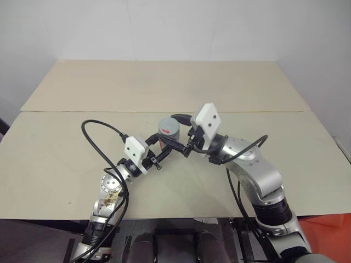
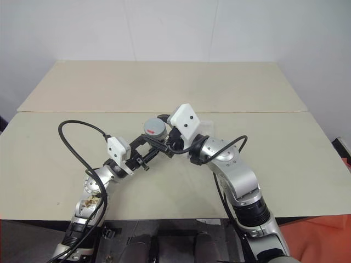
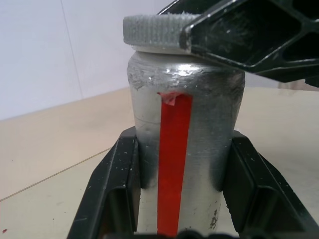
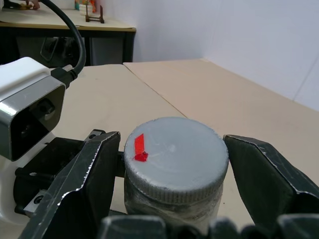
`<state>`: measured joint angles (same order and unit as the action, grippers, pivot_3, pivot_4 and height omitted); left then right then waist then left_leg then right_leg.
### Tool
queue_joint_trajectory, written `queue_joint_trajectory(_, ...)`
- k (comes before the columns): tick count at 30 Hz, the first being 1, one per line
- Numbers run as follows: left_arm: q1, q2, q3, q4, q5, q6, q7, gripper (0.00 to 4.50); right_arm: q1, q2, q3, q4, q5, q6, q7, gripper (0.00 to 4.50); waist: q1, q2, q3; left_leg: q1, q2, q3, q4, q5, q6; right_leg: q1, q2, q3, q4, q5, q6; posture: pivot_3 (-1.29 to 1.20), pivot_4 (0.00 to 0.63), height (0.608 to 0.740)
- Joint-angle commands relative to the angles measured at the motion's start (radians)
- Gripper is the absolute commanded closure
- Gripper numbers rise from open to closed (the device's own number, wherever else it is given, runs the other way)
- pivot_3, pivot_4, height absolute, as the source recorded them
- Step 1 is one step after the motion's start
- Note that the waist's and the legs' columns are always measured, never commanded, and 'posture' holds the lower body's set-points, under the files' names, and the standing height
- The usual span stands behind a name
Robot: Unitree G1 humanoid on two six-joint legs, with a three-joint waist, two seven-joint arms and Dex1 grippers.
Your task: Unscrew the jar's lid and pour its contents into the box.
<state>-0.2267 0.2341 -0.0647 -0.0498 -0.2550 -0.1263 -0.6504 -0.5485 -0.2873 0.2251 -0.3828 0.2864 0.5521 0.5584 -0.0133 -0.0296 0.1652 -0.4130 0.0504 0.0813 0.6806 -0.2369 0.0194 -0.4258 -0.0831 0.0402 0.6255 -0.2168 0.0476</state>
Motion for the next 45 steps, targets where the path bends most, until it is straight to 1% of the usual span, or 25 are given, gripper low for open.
queue_joint_trajectory(1, -0.012, -0.001, -0.005, -0.03, -0.005, -0.018, -0.005, 2.61, -0.019, 0.007, -0.023, -0.03, -0.003, -0.03, -0.011, 0.65, 0.0, 0.0, 0.0, 0.0, 0.0, 0.0, 0.0, 0.0, 0.0, 0.0, 0.0, 0.0, 0.0, 0.0, 0.0, 0.0, 0.15, 0.74)
queue_joint_trajectory(7, -0.009, -0.002, -0.007, -0.033, -0.006, -0.016, -0.004, 2.61, -0.018, 0.008, -0.024, -0.034, -0.004, -0.027, -0.011, 0.65, 0.0, 0.0, 0.0, 0.0, 0.0, 0.0, 0.0, 0.0, 0.0, 0.0, 0.0, 0.0, 0.0, 0.0, 0.0, 0.0, 0.15, 0.74)
queue_joint_trajectory(10, -0.007, -0.002, -0.008, -0.032, -0.005, -0.016, -0.004, 2.61, -0.015, 0.013, -0.029, -0.034, -0.001, -0.025, -0.016, 1.2, 0.0, 0.0, 0.0, 0.0, 0.0, 0.0, 0.0, 0.0, 0.0, 0.0, 0.0, 0.0, 0.0, 0.0, 0.0, 0.0, 0.15, 0.74)
queue_joint_trajectory(11, -0.007, -0.002, -0.009, -0.032, -0.004, -0.016, -0.004, 2.61, -0.014, 0.014, -0.03, -0.032, -0.002, -0.027, -0.016, 1.54, 0.0, 0.0, 0.0, 0.0, 0.0, 0.0, 0.0, 0.0, 0.0, 0.0, 0.0, 0.0, 0.0, 0.0, 0.0, 0.0, 0.15, 0.74)
queue_joint_trajectory(12, -0.006, -0.002, -0.009, -0.033, -0.004, -0.015, -0.004, 2.61, -0.014, 0.014, -0.03, -0.033, -0.003, -0.028, -0.016, 1.73, 0.0, 0.0, 0.0, 0.0, 0.0, 0.0, 0.0, 0.0, 0.0, 0.0, 0.0, 0.0, 0.0, 0.0, 0.0, 0.0, 0.15, 0.74)
queue_joint_trajectory(20, -0.001, 0.0, -0.009, -0.03, -0.004, -0.018, -0.007, 2.61, -0.017, 0.017, -0.032, -0.043, 0.007, -0.026, -0.009, 1.73, 0.0, 0.0, 0.0, 0.0, 0.0, 0.0, 0.0, 0.0, 0.0, 0.0, 0.0, 0.0, 0.0, 0.0, 0.0, 0.0, 0.15, 0.74)
queue_joint_trajectory(23, 0.0, 0.007, -0.011, -0.022, 0.006, -0.028, -0.012, 2.61, -0.029, 0.031, -0.066, -0.062, 0.062, 0.007, -0.007, 1.73, 0.0, 0.0, 0.0, 0.0, 0.0, 0.0, 0.0, 0.0, 0.0, 0.0, 0.0, 0.0, 0.0, 0.0, 0.0, 0.0, 0.15, 0.74)
queue_joint_trajectory(29, 0.004, 0.017, -0.026, -0.011, 0.024, -0.051, -0.022, 2.61, -0.045, 0.016, -0.106, -0.108, 0.171, 0.066, 0.036, 1.73, 0.0, 0.0, 0.0, 0.0, 0.0, 0.0, 0.0, 0.0, 0.0, 0.0, 0.0, 0.0, 0.0, 0.0, 0.0, 0.0, 0.15, 0.74)
queue_joint_trajectory(33, 0.0, 0.017, -0.028, -0.004, 0.024, -0.057, -0.023, 2.61, -0.047, 0.013, -0.114, -0.112, 0.197, 0.078, 0.039, 1.73, 0.0, 0.0, 0.0, 0.0, 0.0, 0.0, 0.0, 0.0, 0.0, 0.0, 0.0, 0.0, 0.0, 0.0, 0.0, 0.0, 0.15, 0.74)
queue_joint_trajectory(35, -0.001, 0.017, -0.029, -0.004, 0.022, -0.055, -0.026, 2.61, -0.045, 0.006, -0.108, -0.11, 0.186, 0.057, 0.05, 1.73, 0.0, 0.0, 0.0, 0.0, 0.0, 0.0, 0.0, 0.0, 0.0, 0.0, 0.0, 0.0, 0.0, 0.0, 0.0, 0.0, 0.15, 0.74)
queue_joint_trajectory(37, 0.002, 0.022, -0.033, -0.012, 0.011, -0.046, -0.041, 2.61, -0.043, -0.026, -0.071, -0.106, 0.12, -0.014, 0.077, 1.73, 0.0, 0.0, 0.0, 0.0, 0.0, 0.0, 0.0, 0.0, 0.0, 0.0, 0.0, 0.0, 0.0, 0.0, 0.0, 0.0, 0.15, 0.74)
queue_joint_trajectory(38, 0.004, 0.023, -0.035, -0.016, 0.007, -0.043, -0.047, 2.61, -0.04, -0.033, -0.066, -0.102, 0.116, -0.029, 0.095, 1.73, 0.0, 0.0, 0.0, 0.0, 0.0, 0.0, 0.0, 0.0, 0.0, 0.0, 0.0, 0.0, 0.0, 0.0, 0.0, 0.0, 0.15, 0.74)
queue_joint_trajectory(41, 0.008, 0.03, -0.043, -0.021, -0.004, -0.039, -0.071, 2.61, -0.039, -0.031, -0.08, -0.084, 0.15, -0.034, 0.123, 1.73, 0.0, 0.0, 0.0, 0.0, 0.0, 0.0, 0.0, 0.0, 0.0, 0.0, 0.0, 0.0, 0.0, 0.0, 0.0, 0.0, 0.15, 0.74)
queue_joint_trajectory(45, 0.019, 0.054, -0.057, -0.037, -0.04, -0.02, -0.128, 2.61, -0.053, -0.059, -0.085, -0.05, 0.171, -0.052, 0.203, 1.73, -0.003, 0.0, 0.0, 0.0, 0.0, 0.0, 0.0, 0.0, 0.0, 0.0, 0.0, 0.0, 0.0, 0.0, 0.0, 0.0, 0.15, 0.74)
